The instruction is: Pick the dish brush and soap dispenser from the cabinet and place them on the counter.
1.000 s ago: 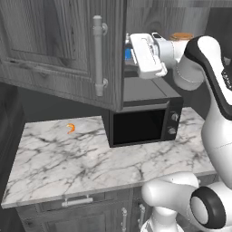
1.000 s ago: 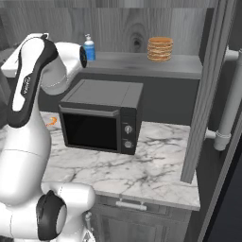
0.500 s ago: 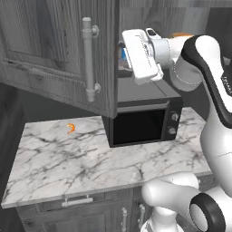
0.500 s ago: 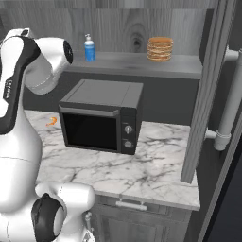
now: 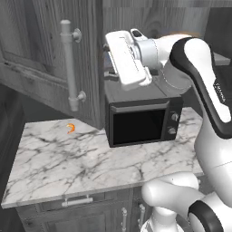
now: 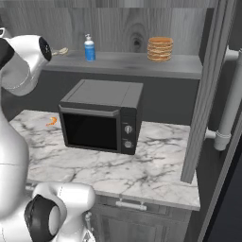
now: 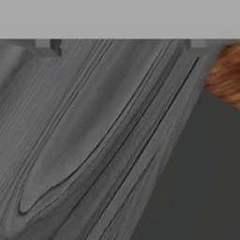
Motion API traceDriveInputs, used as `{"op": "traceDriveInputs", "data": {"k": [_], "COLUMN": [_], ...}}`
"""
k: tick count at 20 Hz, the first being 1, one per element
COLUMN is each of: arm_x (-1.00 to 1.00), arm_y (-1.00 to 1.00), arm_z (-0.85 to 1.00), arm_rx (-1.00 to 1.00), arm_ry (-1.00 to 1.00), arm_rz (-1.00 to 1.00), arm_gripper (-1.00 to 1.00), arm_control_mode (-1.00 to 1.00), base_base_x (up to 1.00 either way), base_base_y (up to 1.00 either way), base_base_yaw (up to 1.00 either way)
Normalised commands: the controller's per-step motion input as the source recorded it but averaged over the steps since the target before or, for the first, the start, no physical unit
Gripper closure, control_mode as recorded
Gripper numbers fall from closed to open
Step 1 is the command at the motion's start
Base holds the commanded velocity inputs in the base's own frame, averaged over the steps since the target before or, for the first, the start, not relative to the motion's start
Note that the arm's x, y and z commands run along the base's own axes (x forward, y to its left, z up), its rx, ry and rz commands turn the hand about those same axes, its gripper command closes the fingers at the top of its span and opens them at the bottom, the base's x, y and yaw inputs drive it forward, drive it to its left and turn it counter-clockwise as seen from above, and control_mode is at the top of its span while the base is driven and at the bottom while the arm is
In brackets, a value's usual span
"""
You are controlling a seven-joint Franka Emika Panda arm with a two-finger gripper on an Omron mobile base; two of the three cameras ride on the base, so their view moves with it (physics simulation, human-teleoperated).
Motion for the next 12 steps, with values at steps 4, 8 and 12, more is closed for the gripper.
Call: {"op": "traceDriveInputs", "data": {"k": [4,8,12], "arm_x": [0.0,0.0,0.0], "arm_y": [0.71,0.7,0.69], "arm_z": [-0.15,-0.17,-0.19], "arm_rx": [0.0,0.0,0.0], "arm_ry": [0.02,0.03,0.03], "arm_rz": [0.02,0.02,0.03], "arm_gripper": [-1.0,-1.0,-1.0], "arm_control_mode": [-1.0,-1.0,-1.0], "base_base_x": [0.0,0.0,0.0], "base_base_y": [0.0,0.0,0.0], "base_base_yaw": [0.0,0.0,0.0]}}
